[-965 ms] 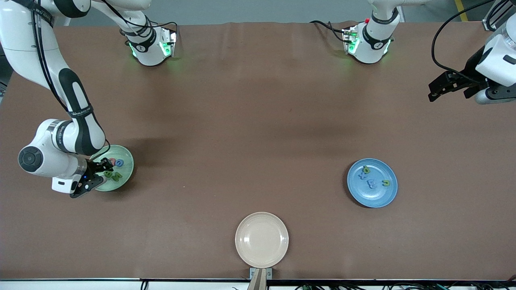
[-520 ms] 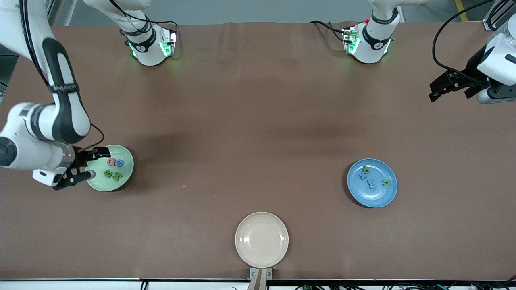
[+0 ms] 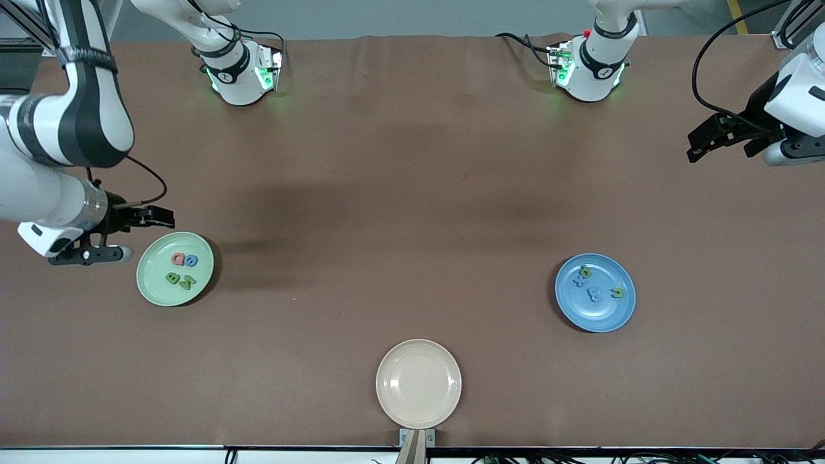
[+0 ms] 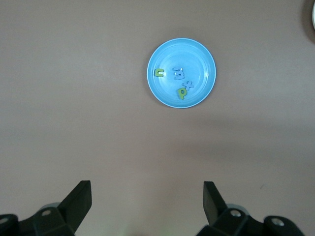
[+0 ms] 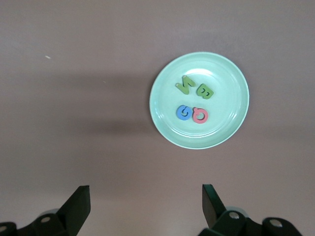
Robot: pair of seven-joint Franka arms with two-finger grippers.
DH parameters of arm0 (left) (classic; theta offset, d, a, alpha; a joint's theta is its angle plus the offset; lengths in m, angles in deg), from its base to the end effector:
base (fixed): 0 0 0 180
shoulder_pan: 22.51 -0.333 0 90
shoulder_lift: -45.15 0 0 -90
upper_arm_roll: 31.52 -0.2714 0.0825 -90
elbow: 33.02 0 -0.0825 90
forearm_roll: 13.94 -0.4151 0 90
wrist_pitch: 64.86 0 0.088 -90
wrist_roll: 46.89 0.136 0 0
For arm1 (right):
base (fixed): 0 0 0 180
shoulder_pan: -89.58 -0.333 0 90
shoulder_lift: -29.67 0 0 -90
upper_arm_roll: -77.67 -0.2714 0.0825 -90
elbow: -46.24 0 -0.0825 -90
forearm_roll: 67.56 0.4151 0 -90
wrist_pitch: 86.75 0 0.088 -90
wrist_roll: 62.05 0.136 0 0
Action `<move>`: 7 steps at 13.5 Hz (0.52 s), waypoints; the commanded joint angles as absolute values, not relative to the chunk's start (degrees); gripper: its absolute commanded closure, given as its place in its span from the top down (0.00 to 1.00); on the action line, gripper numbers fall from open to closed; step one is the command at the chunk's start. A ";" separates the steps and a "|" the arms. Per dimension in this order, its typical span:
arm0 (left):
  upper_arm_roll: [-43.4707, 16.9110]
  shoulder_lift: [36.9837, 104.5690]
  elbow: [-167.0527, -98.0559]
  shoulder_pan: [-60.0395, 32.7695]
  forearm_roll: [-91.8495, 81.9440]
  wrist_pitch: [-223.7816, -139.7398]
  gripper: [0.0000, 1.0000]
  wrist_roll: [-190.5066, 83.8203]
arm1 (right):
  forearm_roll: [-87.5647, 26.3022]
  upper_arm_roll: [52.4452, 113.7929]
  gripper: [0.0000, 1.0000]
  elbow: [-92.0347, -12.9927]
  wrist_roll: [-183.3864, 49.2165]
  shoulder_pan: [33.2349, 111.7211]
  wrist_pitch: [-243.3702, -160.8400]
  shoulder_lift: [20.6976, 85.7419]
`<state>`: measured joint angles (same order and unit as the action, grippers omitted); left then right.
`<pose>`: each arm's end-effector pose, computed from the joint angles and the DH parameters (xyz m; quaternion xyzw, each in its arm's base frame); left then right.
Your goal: Sort upper and lower case letters into plates
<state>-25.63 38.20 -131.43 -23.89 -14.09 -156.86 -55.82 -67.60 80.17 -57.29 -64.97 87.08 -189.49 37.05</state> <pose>0.5537 -0.0456 0.5488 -0.9992 -0.0389 -0.0052 0.0070 0.6017 0.0004 0.3734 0.9971 0.0255 -0.0712 0.0013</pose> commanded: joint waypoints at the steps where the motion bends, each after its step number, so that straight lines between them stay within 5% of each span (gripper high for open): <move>1: -25.45 38.56 -130.84 -24.27 -13.94 -156.71 1.00 -54.89 | -67.92 80.57 1.00 -49.36 -63.28 86.76 -182.50 33.70; 3: -25.45 38.56 -130.84 -24.27 -13.94 -156.71 1.00 -54.89 | -67.92 80.66 1.00 -38.44 -62.76 87.03 -177.74 35.29; 7: -25.54 38.56 -130.75 -24.27 -13.94 -156.71 1.00 -54.89 | -67.13 80.75 1.00 -35.14 -62.67 88.43 -178.15 35.29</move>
